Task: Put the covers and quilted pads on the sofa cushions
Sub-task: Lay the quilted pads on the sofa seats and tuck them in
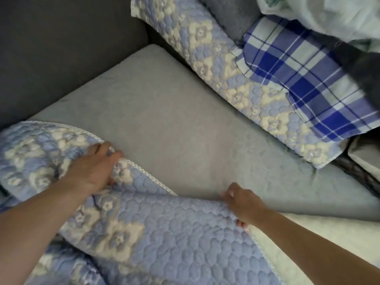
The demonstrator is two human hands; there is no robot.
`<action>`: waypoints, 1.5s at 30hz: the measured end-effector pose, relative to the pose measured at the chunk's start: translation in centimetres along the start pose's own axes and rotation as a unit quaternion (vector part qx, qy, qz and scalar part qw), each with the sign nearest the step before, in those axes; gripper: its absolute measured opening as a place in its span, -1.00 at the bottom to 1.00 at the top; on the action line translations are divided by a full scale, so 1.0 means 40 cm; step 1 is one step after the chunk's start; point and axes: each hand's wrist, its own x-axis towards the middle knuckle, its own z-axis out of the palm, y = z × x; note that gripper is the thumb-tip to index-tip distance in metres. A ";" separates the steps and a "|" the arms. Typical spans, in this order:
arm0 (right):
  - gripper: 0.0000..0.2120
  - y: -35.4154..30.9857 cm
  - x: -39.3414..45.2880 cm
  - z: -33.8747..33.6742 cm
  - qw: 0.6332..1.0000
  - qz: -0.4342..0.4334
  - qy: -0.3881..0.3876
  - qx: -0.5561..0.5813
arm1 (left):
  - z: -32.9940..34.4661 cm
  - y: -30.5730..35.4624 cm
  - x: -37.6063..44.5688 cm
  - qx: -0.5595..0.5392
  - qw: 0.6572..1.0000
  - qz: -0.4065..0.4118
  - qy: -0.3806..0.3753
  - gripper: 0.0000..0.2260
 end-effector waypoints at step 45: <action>-0.26 -0.691 0.422 -0.237 0.982 -0.054 0.149 -0.103 | 0.141 -0.339 0.032 -0.288 0.876 -0.372 0.104 -0.40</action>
